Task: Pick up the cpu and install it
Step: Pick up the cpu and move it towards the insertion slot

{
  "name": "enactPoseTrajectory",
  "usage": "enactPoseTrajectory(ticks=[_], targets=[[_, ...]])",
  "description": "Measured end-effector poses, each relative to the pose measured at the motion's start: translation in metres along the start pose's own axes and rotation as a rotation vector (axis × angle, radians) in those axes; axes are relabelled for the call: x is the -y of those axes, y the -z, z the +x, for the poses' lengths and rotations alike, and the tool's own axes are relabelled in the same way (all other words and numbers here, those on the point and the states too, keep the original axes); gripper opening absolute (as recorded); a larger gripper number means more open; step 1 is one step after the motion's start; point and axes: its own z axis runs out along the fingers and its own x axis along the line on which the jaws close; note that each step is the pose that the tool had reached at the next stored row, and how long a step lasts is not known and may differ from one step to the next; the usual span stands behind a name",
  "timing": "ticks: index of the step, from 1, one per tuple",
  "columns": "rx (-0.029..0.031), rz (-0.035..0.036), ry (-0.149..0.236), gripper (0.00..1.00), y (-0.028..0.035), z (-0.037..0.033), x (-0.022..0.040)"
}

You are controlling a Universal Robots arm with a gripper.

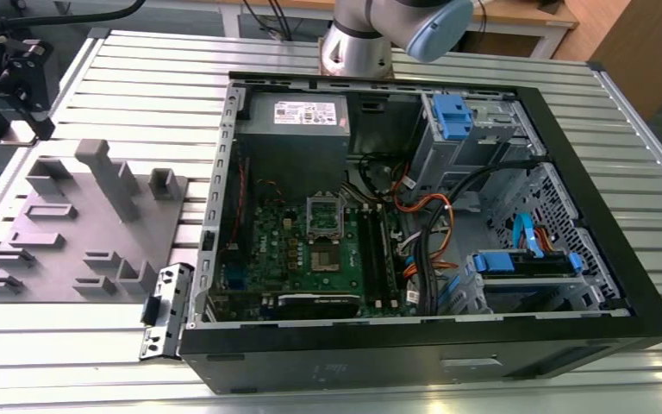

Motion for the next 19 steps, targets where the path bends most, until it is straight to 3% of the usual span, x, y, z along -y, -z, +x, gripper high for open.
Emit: enactPoseTrajectory(ticks=[7, 19], targets=[[0.0000, 0.0000, 0.000, 0.47, -0.0001, -0.0091, -0.0002], [0.0001, -0.0001, 0.000, 0.47, -0.0005, -0.0397, -0.0006]])
